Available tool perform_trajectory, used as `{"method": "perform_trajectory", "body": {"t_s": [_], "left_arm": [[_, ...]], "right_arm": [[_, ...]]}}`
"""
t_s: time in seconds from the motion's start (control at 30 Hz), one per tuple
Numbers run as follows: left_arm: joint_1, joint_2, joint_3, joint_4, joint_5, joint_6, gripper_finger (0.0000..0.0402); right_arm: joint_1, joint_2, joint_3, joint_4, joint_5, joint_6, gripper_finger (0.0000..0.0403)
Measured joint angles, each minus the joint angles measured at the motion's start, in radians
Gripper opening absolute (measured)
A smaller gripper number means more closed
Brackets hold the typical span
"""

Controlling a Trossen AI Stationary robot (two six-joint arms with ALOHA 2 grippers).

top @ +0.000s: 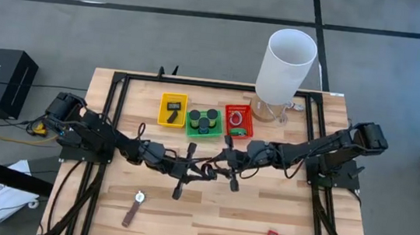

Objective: Pick & Place Office items
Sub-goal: Put the black wrist watch into the red basket

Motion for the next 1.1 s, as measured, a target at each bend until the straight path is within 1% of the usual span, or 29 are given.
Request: {"method": "perform_trajectory", "body": {"t_s": [0.1, 0.2, 0.4, 0.47, 0.7, 0.83, 1.0, 1.1], "left_arm": [[0.000, 0.000, 0.000, 0.000, -0.007, 0.000, 0.0005], [0.001, 0.000, 0.000, -0.003, -0.015, 0.000, 0.0005], [0.004, 0.000, 0.000, -0.005, -0.014, -0.006, 0.0005], [0.004, 0.000, 0.000, -0.005, -0.014, -0.010, 0.0005], [0.004, 0.000, 0.000, -0.005, -0.013, -0.015, 0.0006], [0.003, 0.000, 0.000, -0.006, -0.012, -0.102, 0.0017], [0.003, 0.000, 0.000, -0.009, -0.053, -0.114, 0.0048], [0.003, 0.000, 0.000, -0.027, -0.083, -0.124, 0.0075]], "right_arm": [[0.000, 0.000, 0.000, 0.005, 0.007, 0.000, 0.0093], [0.001, 0.000, 0.000, 0.003, 0.043, 0.000, 0.0065], [0.001, 0.000, 0.000, 0.002, 0.046, 0.000, 0.0018], [0.001, 0.000, 0.000, 0.000, 0.046, 0.000, 0.0008], [0.001, 0.000, 0.000, -0.002, 0.046, 0.000, 0.0019], [0.001, -0.001, 0.000, -0.009, 0.047, 0.000, 0.0008], [0.001, -0.001, 0.000, -0.020, 0.076, 0.000, 0.0010], [0.001, -0.009, 0.000, -0.080, 0.135, -0.003, 0.0014]]}}
